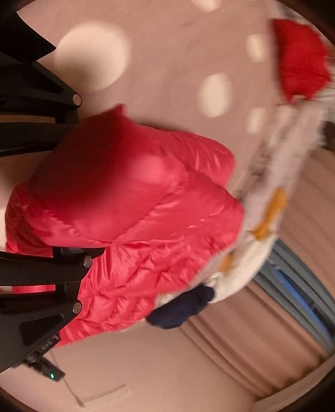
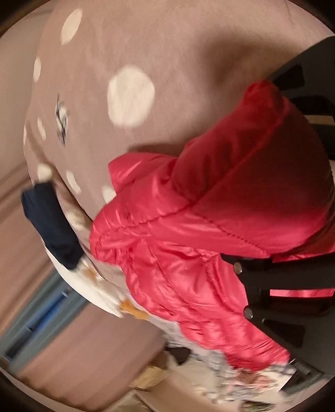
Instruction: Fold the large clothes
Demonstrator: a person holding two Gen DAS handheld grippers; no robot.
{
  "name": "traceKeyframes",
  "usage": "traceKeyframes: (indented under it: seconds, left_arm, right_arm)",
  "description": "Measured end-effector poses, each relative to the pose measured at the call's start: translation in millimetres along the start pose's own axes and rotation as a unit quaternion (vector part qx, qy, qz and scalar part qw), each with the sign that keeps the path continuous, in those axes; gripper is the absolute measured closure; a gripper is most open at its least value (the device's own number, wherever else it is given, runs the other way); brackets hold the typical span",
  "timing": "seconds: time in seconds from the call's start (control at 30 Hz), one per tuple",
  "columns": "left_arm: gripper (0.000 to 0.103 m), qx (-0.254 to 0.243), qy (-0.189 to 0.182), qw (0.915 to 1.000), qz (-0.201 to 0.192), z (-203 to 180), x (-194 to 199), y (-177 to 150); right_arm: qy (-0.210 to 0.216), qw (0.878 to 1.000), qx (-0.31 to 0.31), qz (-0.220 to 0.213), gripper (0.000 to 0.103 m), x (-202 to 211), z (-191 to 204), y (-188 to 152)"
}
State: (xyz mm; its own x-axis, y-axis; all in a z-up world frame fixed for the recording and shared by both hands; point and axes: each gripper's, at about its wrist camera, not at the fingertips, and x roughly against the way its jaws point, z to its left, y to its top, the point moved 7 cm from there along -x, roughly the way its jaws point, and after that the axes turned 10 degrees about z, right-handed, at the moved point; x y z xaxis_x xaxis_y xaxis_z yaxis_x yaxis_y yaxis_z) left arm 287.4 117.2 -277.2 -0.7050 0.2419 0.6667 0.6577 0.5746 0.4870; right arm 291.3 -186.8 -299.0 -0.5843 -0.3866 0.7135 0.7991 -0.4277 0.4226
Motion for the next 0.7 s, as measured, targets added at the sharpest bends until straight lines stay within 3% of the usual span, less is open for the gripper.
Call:
traceKeyframes:
  seconds: [0.1,0.2,0.27,0.4,0.57,0.63,0.7]
  left_arm:
    - [0.065,0.012,-0.048,0.9984,-0.028,-4.5,26.0,10.8]
    - [0.065,-0.014,-0.081,0.9964,-0.022,-17.5,34.0,15.4]
    - [0.065,-0.012,-0.125,0.992,-0.016,-30.0,32.1,12.7]
    - [0.065,-0.045,-0.162,0.9857,-0.002,-66.4,31.3,8.5]
    - [0.059,-0.09,-0.255,0.9615,0.048,-127.7,20.3,-17.3]
    - [0.056,-0.117,-0.245,0.9592,0.081,-143.6,3.5,-36.1]
    - [0.054,-0.157,-0.2,0.9637,0.082,-157.4,-10.5,-54.9]
  right_arm:
    - [0.005,0.999,0.036,0.023,0.06,-20.4,26.8,-8.7]
    - [-0.015,0.997,0.066,0.033,0.056,-44.2,37.8,-14.7]
    - [-0.031,0.996,0.074,0.027,0.055,-51.0,36.8,-14.7]
    - [-0.012,0.997,0.065,0.042,0.053,-56.4,30.2,-6.6]
    - [0.023,0.998,0.026,0.049,0.054,-59.4,22.3,-5.4]
    - [0.018,0.998,0.03,0.048,0.055,-56.9,24.2,-9.6]
    - [0.018,0.998,0.029,0.048,0.054,-55.7,24.7,-11.9]
